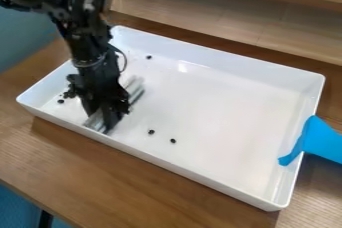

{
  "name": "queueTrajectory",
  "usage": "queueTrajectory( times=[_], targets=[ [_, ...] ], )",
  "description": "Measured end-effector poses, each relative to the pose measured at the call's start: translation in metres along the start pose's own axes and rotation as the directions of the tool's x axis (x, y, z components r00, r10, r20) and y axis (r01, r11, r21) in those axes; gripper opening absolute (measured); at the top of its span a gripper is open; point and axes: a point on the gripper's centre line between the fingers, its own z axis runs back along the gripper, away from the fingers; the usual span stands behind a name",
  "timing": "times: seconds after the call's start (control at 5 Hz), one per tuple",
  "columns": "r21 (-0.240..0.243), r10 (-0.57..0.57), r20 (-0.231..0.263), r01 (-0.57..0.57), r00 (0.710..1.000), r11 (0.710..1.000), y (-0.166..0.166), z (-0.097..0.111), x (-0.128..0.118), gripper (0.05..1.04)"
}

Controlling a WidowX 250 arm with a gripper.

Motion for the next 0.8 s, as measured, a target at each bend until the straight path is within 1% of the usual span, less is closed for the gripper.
queueTrajectory(
  times=[0.2, 0.4, 0.6, 0.8],
  targets=[
    [0.019, 0.0, -0.002, 0.0, 1.0, 1.0, 0.018, -0.001, 0.0, 0.389],
    [0.021, -0.074, 0.002, 0.074, 0.997, 0.997, 0.035, -0.002, 0.001, 0.389],
    [0.031, -0.19, 0.004, 0.189, 0.982, 0.981, 0.042, -0.001, 0.001, 0.389],
    [0.033, -0.267, 0.002, 0.267, 0.964, 0.963, 0.045, -0.001, 0.001, 0.389]
  ],
)
